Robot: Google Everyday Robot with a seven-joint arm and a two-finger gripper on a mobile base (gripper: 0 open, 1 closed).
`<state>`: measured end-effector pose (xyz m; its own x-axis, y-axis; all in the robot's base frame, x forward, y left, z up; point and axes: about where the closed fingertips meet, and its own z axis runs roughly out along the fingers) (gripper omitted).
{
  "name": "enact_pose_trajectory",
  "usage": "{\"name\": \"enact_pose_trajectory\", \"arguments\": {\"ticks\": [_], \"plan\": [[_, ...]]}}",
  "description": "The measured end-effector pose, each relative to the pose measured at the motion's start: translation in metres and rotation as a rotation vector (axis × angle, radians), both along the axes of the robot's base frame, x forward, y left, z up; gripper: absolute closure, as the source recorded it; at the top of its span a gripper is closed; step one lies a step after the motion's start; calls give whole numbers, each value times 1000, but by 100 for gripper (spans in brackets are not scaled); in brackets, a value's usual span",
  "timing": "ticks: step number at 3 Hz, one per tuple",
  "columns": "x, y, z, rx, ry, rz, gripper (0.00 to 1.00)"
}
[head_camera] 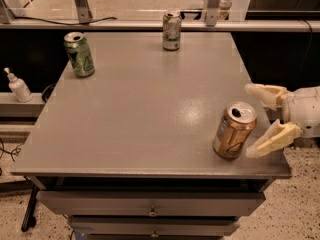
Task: Knock orange can over
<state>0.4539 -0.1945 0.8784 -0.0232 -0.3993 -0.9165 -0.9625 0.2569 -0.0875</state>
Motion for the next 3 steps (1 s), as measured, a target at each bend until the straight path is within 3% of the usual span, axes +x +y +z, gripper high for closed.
{"name": "enact_pose_trajectory", "arguments": {"ticks": [1, 2, 3], "plan": [[-1, 31, 1, 65, -19, 56, 19], [-3, 57, 4, 88, -19, 104, 42], [-1, 68, 6, 91, -14, 119, 65]]}}
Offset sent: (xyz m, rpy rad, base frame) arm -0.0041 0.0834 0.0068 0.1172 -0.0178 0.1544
